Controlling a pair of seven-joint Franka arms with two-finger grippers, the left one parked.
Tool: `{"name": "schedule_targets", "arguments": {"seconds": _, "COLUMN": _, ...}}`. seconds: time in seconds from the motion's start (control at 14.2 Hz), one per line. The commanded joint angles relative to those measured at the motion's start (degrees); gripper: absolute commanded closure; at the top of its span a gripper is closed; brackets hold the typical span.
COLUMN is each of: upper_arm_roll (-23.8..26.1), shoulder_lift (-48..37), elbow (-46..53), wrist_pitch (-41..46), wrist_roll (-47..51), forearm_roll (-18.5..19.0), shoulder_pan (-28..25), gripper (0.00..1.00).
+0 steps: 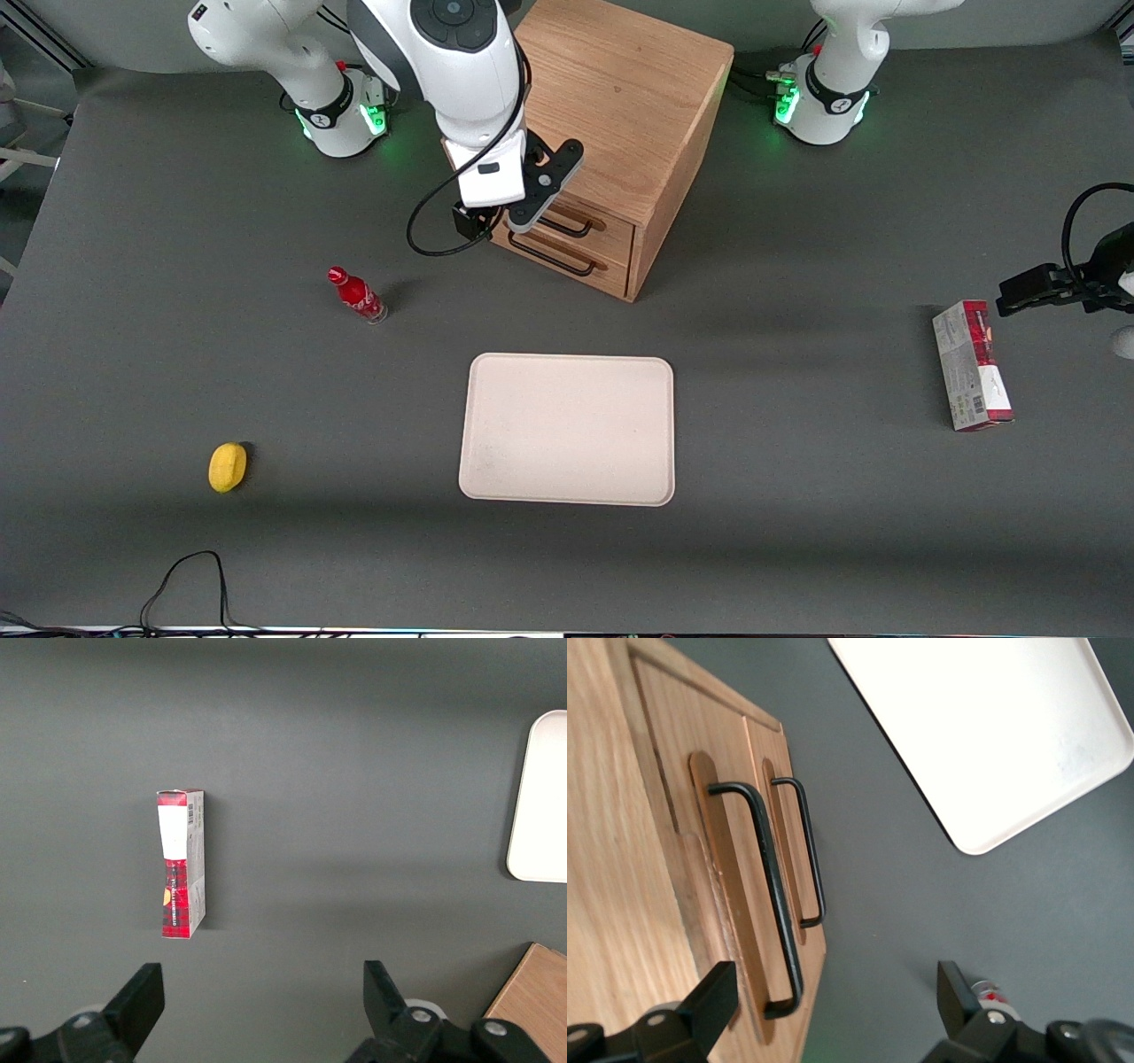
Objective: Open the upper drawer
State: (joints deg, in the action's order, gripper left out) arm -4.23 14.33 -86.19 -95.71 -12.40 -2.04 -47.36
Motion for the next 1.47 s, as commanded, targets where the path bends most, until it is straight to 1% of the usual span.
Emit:
{"name": "schedule_targets", "arguments": {"seconds": 0.0, "upper_arm_roll": -0.61, "shoulder_lift": 0.35, "elbow": 1.28, "wrist_pitch": 1.75, "wrist_roll": -4.48, "forearm_roll": -3.57, "shoulder_pan": 0.25, "gripper": 0.0}}
{"name": "schedule_targets", "arguments": {"seconds": 0.14, "upper_arm_roll": -0.96, "shoulder_lift": 0.26, "elbow": 1.28, "wrist_pitch": 1.93, "wrist_roll": -4.65, "forearm_roll": -7.35, "shoulder_pan": 0.51, "gripper": 0.0}}
{"name": "schedule_targets", "arguments": {"seconds": 0.21, "upper_arm_roll": -0.96, "shoulder_lift": 0.17, "elbow": 1.28, "wrist_pitch": 1.93, "wrist_roll": -5.18, "forearm_roll": -8.06, "shoulder_pan": 0.6, "gripper": 0.0}}
{"name": "schedule_targets", "arguments": {"seconds": 0.35, "upper_arm_roll": -0.96, "shoulder_lift": 0.34, "elbow": 1.11, "wrist_pitch": 1.93, "wrist_roll": -7.54, "forearm_roll": -8.24, "shoulder_pan": 0.51, "gripper": 0.0}}
{"name": "schedule_targets", "arguments": {"seconds": 0.49, "upper_arm_roll": -0.96, "shoulder_lift": 0.35, "elbow": -0.2, "wrist_pitch": 0.88, "wrist_roll": -7.82, "forearm_roll": -8.15, "shoulder_pan": 0.51, "gripper": 0.0}}
{"name": "schedule_targets", "arguments": {"seconds": 1.19, "upper_arm_roll": -0.78, "shoulder_lift": -0.18, "elbow": -10.22, "wrist_pitch": -10.1, "wrist_roll": -8.08, "forearm_roll": -7.36, "shoulder_pan": -0.1, "gripper": 0.0}}
{"name": "schedule_targets", "arguments": {"seconds": 1.4, "upper_arm_roll": -0.78, "shoulder_lift": -0.1, "elbow": -11.63, "wrist_pitch": -11.69, "wrist_roll": -8.78, "forearm_roll": -7.28, "shoulder_pan": -0.1, "gripper": 0.0}}
